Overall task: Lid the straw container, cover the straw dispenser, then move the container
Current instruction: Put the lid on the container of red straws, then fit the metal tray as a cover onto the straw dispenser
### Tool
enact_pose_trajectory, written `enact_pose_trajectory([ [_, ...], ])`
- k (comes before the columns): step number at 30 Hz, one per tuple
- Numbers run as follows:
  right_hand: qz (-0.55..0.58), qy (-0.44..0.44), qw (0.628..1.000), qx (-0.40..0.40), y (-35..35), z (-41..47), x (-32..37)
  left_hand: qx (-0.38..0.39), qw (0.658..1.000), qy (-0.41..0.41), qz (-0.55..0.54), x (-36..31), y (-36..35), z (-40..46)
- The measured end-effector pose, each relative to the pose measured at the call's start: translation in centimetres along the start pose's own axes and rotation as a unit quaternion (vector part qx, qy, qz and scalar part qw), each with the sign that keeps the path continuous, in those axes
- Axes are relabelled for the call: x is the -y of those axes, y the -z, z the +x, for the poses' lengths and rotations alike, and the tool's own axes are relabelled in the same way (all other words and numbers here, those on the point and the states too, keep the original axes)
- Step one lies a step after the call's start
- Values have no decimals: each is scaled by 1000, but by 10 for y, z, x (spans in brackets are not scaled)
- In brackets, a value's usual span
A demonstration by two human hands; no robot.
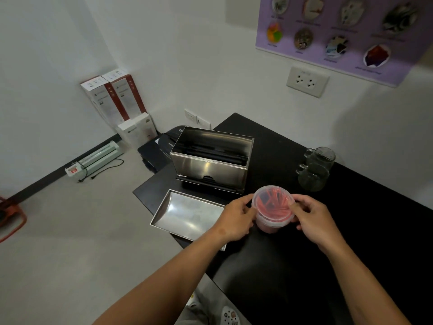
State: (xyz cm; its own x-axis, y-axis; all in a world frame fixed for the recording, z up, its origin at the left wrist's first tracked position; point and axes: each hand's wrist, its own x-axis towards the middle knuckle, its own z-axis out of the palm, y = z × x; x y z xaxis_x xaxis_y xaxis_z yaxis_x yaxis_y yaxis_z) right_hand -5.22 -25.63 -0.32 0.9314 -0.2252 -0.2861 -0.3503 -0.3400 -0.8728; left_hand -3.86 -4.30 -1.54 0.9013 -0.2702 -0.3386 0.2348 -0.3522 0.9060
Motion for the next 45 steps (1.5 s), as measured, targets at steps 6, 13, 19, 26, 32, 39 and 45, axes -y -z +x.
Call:
enact_pose_trajectory([
  [6, -24, -17, 1000, -6, 8, 3, -17, 21, 1000, 12, 14, 6, -8, 3],
  [13, -83, 90, 990, -72, 9, -10, 8, -36, 999, 17, 6, 19, 21, -9],
  [19, -21, 155, 988, -19, -24, -34, 50, -126, 991, 11, 40, 40, 80, -30],
  [26, -47, 110, 988, 97, -94, -36, 43, -233, 965, 40, 116, 73, 142, -47],
  [32, -119, 91, 980, 129, -139, -32, 23, -257, 952, 102, 134, 96, 171, -44],
  [39, -91, 29, 987, 128, -163, -31, 19, -256, 949, 153, 106, 110, 176, -41],
  [45, -65, 29, 992, 102, -164, -32, 27, -279, 944, 143, 99, 107, 179, -49],
])
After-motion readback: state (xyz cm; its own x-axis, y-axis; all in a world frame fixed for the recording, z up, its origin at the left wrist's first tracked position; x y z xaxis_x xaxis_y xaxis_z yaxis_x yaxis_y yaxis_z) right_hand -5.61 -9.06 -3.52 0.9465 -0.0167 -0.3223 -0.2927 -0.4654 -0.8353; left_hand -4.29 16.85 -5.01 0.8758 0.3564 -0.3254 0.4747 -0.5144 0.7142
